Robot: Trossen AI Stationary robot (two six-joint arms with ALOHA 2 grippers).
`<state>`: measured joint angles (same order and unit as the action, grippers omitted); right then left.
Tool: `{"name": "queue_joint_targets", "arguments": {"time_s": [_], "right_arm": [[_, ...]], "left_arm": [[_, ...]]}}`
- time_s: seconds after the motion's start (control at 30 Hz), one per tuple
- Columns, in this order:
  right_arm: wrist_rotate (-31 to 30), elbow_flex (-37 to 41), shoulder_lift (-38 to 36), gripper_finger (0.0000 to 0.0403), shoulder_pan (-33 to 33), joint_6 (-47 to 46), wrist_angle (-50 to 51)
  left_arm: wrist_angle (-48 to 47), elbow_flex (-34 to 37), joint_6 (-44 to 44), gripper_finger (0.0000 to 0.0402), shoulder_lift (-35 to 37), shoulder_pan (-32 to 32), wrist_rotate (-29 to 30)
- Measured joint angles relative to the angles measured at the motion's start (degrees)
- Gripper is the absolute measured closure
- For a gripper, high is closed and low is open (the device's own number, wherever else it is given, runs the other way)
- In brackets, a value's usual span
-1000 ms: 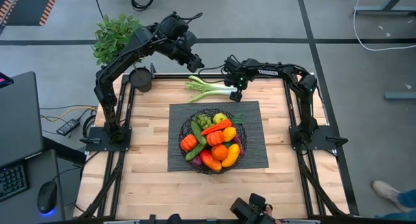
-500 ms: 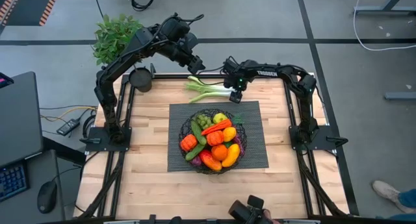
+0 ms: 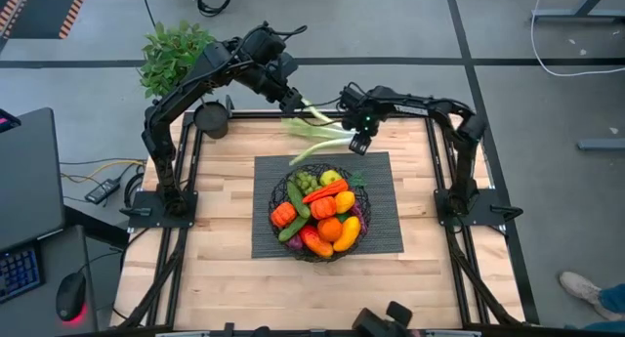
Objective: Build produce basket
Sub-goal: Put the green celery into the black wire basket
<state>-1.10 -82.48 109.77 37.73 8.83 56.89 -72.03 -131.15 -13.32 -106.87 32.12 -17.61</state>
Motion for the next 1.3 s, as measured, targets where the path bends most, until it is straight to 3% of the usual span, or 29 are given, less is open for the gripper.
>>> {"name": "queue_joint_targets", "arguments": {"time_s": [0.13,0.27,0.6,0.9,1.07,1.3], "right_arm": [[3.16,0.00,-5.19,0.0263,0.23,-6.34,3.43],[10.00,0.00,-10.72,0.0263,-0.24,-11.77,6.00],[19.13,0.00,-22.99,0.0263,-6.52,-23.88,11.21],[20.94,0.00,-25.64,0.0263,-19.38,-39.83,13.09],[21.18,0.00,-26.69,0.0263,-28.83,-51.44,8.89],[20.66,0.00,-27.16,0.0263,-40.33,-60.38,1.05]], "left_arm": [[0.15,0.00,1.01,0.0230,0.00,0.00,0.01],[0.15,0.00,1.26,0.0230,0.00,0.14,0.00],[-0.77,-0.02,4.13,0.0230,0.27,0.53,-0.04],[3.25,-0.20,7.37,0.0230,4.80,1.02,-0.62],[4.57,-0.20,8.38,0.0230,7.53,1.14,-0.68],[3.52,-0.18,1.66,0.0230,9.06,-1.93,-0.63]]}}
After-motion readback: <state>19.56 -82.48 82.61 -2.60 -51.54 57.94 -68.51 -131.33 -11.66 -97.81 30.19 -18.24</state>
